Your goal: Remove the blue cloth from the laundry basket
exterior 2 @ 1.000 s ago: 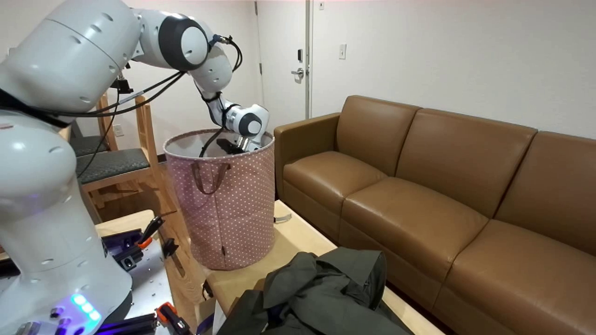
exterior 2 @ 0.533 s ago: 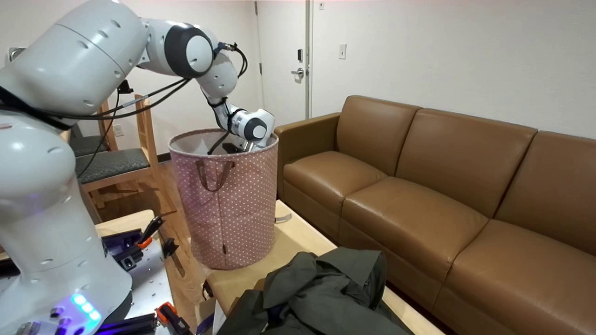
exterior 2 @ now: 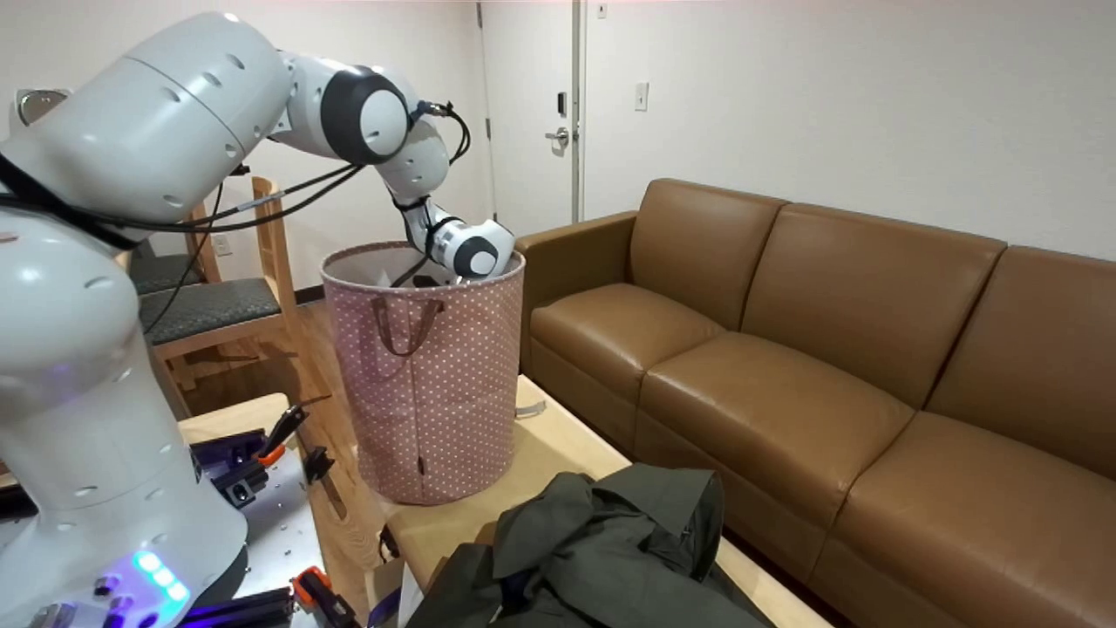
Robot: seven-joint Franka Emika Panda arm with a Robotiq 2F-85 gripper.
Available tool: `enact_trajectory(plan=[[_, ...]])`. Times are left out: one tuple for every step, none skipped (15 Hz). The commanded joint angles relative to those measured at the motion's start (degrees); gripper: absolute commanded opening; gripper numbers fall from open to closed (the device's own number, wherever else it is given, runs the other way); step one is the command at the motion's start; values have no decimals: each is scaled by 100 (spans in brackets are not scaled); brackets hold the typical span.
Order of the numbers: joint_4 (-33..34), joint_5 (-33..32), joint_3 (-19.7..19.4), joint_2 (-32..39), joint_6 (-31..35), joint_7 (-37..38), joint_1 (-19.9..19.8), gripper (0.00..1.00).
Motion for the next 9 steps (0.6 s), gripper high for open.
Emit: enact_trajectory(plan=[[233,222,155,252,-48,-271,-170,74],[242,229,139,270,-52,-259,-159,67],[248,219,132,284,-62,-270,-157,60],[243,193,106,282,-61,-240,-143,53],[240,178,88,281,-54,-207,-130,47],[245,145,51,270,-89,-137,-104,39],[249,126,41,266,-127,-129,-98,33],[224,127,26,245,-106,-96,-90,77],[212,137,24,240,-74,-90,-91,73]])
